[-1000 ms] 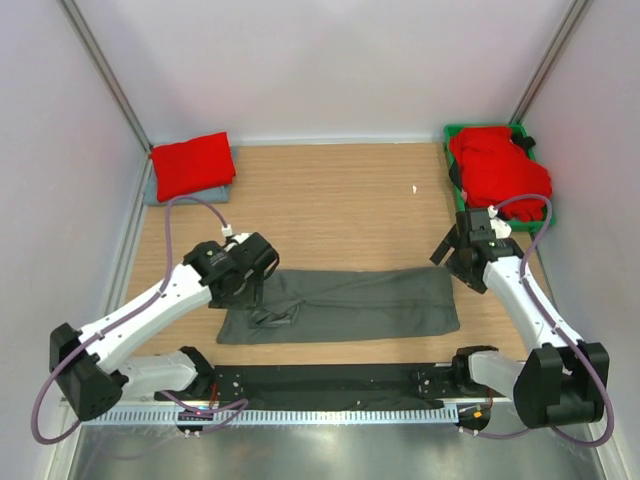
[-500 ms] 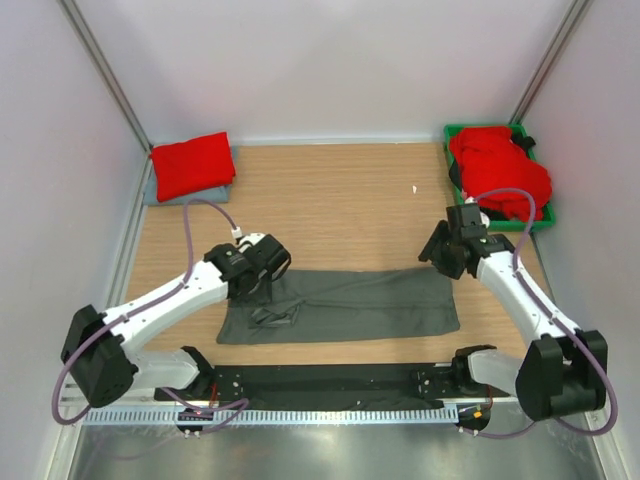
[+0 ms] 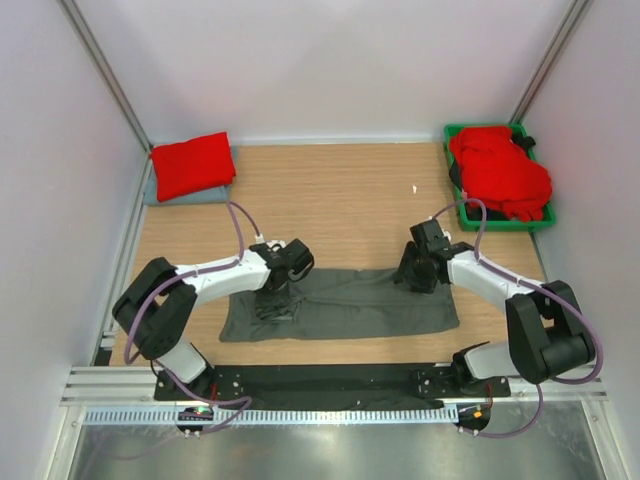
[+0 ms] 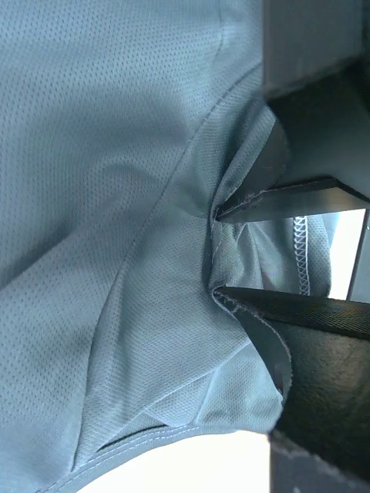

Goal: Fold and stack the t-shirts
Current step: Fold the tshirt

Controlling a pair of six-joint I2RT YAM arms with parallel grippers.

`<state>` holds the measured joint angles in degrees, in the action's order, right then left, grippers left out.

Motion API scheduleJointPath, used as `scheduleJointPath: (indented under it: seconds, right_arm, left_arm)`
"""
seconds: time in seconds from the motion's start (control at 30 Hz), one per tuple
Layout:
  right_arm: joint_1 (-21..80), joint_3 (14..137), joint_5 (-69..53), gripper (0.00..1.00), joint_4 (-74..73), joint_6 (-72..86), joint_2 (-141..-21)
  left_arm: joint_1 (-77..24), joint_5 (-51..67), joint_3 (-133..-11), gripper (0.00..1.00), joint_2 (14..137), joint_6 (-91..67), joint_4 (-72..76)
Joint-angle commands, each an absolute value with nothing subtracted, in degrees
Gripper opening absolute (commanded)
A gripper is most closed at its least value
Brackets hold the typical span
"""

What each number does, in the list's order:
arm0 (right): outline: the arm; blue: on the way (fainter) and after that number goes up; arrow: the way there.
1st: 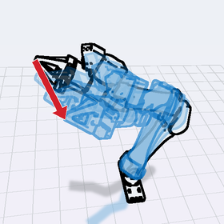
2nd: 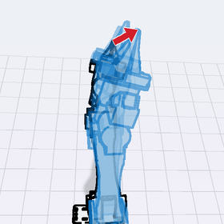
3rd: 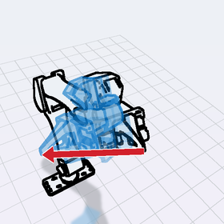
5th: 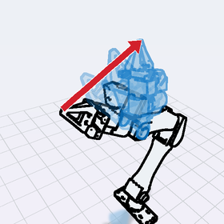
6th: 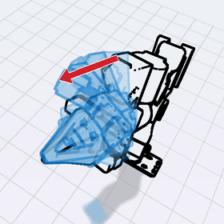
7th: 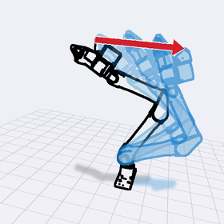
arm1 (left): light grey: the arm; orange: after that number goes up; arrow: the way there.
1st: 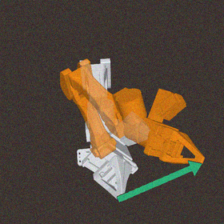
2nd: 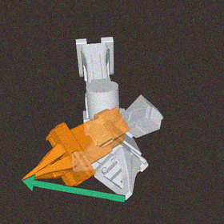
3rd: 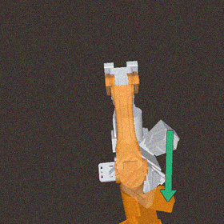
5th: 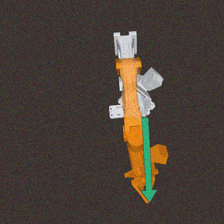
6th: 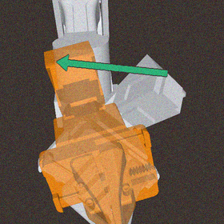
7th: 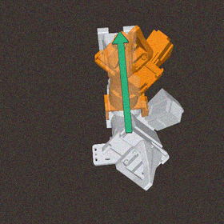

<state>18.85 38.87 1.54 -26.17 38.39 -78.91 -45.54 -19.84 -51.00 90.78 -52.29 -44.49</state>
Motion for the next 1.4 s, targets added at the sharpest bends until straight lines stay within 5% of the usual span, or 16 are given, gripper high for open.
scheduleJointPath:
  seconds: [0.0, 0.27, 0.43, 0.57, 0.63, 0.83, 1.1, 1.37]
  right_arm:
    - [20.82, 35.07, 1.85, 0.55, -22.15, 40.95, -81.47]
    - [33.38, 29.36, 2.46, 0.55, -18.90, 50.52, -81.39]
    - [47.26, 27.06, 2.73, 0.55, -12.58, 65.09, -81.20]
    - [60.52, 39.24, 4.04, 0.61, -16.49, 67.24, -85.42]
    - [62.74, 44.27, 8.86, 0.67, -22.03, 66.27, -86.13]
    - [64.07, 56.05, 18.98, 0.85, -38.39, 63.64, -81.31]
    - [61.28, 66.97, 28.03, 0.92, -49.03, 58.89, -78.31]
    - [41.78, 68.19, 17.94, 0.87, -41.06, 44.67, -74.61]
  left_arm:
    - [-43.69, -22.23, -53.24, 0.41, 97.28, -51.78, -38.67]
    - [-36.75, -23.20, -73.80, 0.39, 116.70, -43.52, -42.00]
    - [-33.93, -22.59, -108.22, 0.40, 133.12, -34.75, -54.38]
    - [-33.49, -16.98, -148.85, 0.43, 152.61, -25.24, -65.89]
    - [-33.31, -16.44, -156.16, 0.51, 154.25, -23.39, -67.23]
    - [-32.34, -13.71, -132.65, 0.82, 132.82, -20.49, -53.88]
    - [-32.43, -17.23, -132.65, 0.85, 118.95, -20.21, -63.90]
    - [-35.50, -12.66, -89.96, 0.77, 94.77, -30.75, -51.98]
